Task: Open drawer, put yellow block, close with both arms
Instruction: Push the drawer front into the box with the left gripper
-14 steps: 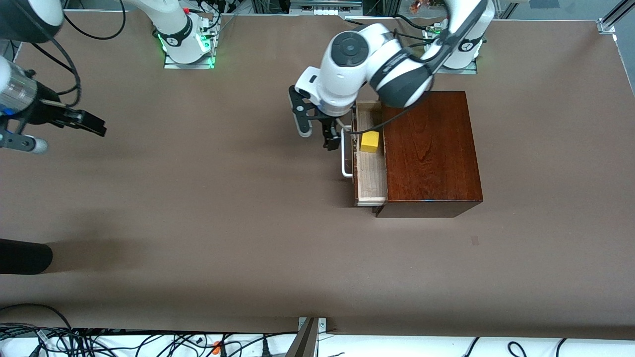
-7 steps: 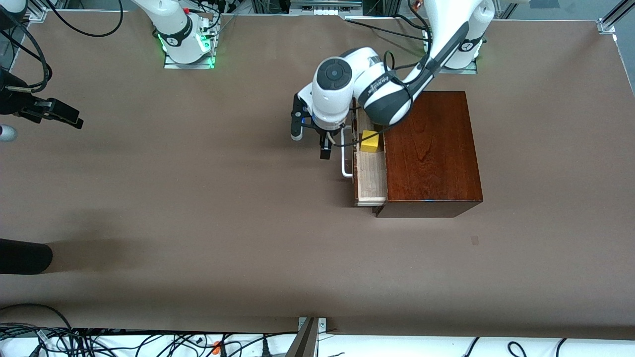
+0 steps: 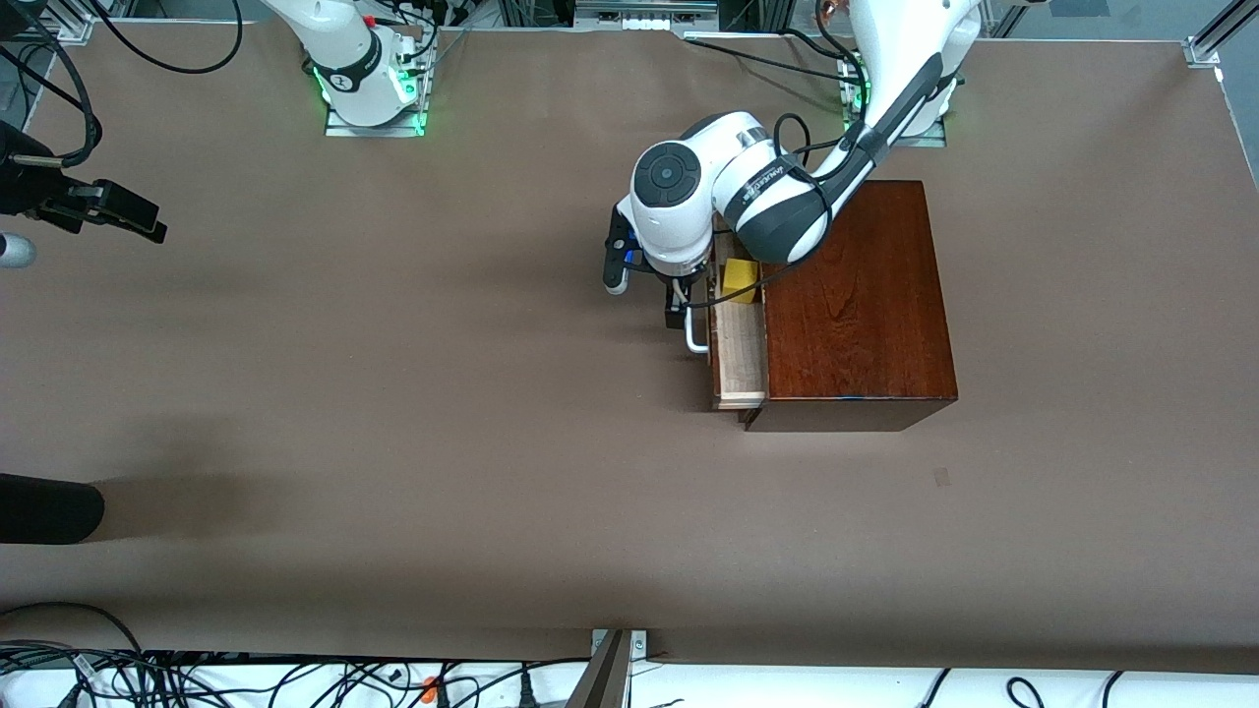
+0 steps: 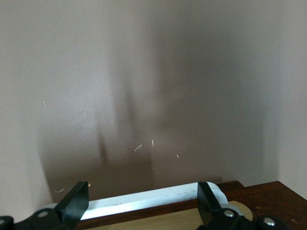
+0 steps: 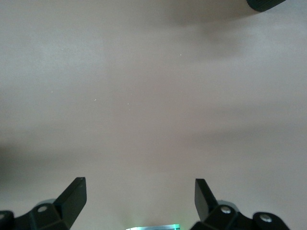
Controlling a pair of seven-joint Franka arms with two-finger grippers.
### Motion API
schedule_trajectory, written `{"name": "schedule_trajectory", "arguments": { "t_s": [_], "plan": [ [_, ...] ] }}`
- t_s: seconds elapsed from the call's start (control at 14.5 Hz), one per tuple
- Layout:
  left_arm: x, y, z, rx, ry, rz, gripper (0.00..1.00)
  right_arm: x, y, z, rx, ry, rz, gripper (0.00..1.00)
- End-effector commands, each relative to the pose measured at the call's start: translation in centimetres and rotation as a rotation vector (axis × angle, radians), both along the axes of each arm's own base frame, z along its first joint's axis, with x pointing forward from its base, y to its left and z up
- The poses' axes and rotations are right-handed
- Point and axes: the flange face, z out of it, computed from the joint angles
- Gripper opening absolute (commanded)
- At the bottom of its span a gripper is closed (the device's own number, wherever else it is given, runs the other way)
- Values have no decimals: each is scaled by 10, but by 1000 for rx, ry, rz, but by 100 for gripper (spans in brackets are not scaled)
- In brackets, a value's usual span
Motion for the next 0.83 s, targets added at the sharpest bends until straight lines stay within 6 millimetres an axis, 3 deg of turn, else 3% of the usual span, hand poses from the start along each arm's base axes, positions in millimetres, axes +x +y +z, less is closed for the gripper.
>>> {"name": "schedule_trajectory", "arguments": {
  "t_s": [0.0, 0.28, 0.62, 0.76],
  "plan": [
    [10, 23, 2, 115, -1, -16, 100, -3, -3, 4, -12, 5, 10, 100],
    [27, 54, -4, 167, 25, 31, 100, -1, -3, 3, -11, 1, 9, 100],
    [37, 75, -5, 206, 37, 66, 100, 3, -5, -4, 3, 9, 2, 100],
    [36, 71, -2, 201, 34, 67, 100, 3, -5, -3, 2, 6, -10, 100]
  ]
}}
